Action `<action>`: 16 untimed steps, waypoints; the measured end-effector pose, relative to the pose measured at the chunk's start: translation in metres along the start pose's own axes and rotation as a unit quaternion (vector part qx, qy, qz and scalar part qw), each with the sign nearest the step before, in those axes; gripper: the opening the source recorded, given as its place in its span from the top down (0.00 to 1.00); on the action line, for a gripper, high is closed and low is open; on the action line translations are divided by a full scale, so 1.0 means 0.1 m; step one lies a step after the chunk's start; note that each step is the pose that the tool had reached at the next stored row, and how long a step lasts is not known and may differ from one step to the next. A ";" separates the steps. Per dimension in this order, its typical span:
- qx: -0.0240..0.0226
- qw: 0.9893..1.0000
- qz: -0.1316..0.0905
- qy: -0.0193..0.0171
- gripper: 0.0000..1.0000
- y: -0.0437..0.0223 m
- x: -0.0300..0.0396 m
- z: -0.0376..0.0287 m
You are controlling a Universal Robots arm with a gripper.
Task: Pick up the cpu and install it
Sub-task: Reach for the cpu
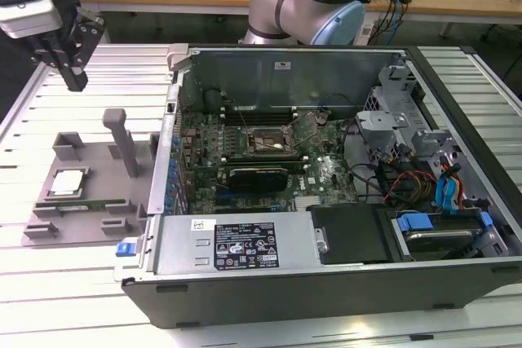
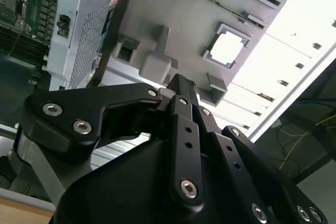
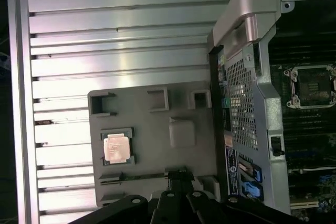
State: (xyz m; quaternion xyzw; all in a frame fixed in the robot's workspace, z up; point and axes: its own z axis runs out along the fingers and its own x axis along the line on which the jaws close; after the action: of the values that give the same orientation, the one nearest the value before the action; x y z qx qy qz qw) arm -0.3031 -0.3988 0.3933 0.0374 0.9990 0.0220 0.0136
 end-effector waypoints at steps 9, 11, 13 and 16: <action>0.000 1.000 0.000 0.000 0.89 -0.021 0.284 -0.008; 0.000 1.000 0.000 0.000 0.89 -0.024 0.321 -0.009; 0.000 1.000 0.000 0.000 0.89 -0.028 0.371 -0.011; 0.000 1.000 0.000 0.000 0.89 -0.035 0.465 -0.013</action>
State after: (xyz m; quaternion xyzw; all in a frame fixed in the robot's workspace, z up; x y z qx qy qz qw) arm -0.3497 -0.3988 0.3932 0.0374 0.9990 0.0220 0.0137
